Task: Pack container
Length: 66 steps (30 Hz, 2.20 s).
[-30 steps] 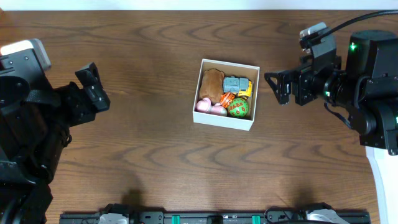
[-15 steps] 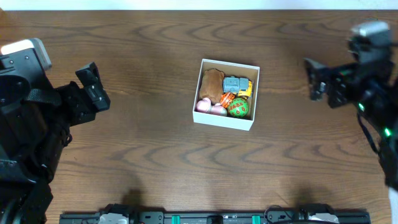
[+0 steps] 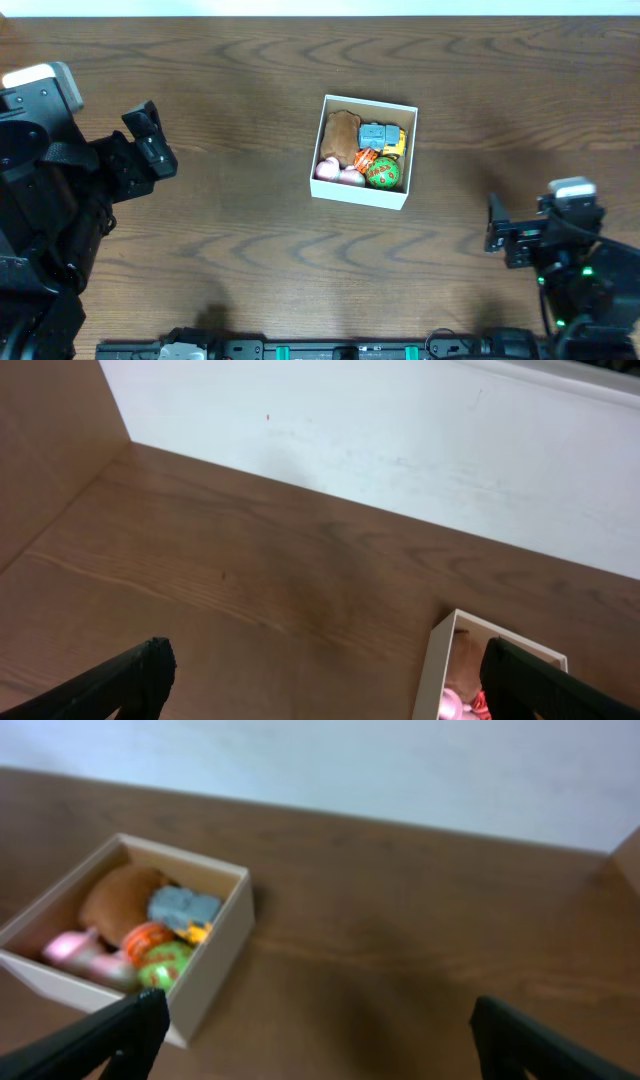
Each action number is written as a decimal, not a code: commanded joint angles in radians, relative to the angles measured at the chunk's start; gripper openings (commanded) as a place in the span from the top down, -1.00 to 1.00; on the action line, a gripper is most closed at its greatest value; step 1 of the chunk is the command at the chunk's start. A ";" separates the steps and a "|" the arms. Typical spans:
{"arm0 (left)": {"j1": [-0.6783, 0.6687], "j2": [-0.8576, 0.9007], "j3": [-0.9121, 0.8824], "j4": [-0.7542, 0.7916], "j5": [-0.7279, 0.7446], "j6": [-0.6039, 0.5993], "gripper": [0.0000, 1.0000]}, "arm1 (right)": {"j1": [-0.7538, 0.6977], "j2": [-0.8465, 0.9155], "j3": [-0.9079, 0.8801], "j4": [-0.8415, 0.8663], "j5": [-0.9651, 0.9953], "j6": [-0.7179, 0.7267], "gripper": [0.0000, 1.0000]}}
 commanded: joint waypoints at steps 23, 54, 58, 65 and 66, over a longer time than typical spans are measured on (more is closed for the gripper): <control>0.005 -0.001 -0.002 0.000 -0.012 -0.009 -0.96 | -0.027 -0.450 -0.665 0.283 0.007 0.028 -0.99; 0.042 -0.014 -0.039 -0.010 -0.037 0.028 -0.96 | -0.027 -0.449 -0.666 0.282 0.008 0.028 -0.98; 0.099 -0.085 -0.192 0.085 -0.030 0.029 -0.96 | -0.027 -0.449 -0.666 0.282 0.008 0.028 -0.99; 0.138 -0.287 -0.647 0.491 0.073 0.085 -0.96 | -0.027 -0.449 -0.666 0.282 0.008 0.028 -0.99; 0.138 -0.318 -0.710 0.542 0.079 0.087 -0.96 | -0.027 -0.449 -0.666 0.282 0.008 0.028 -0.99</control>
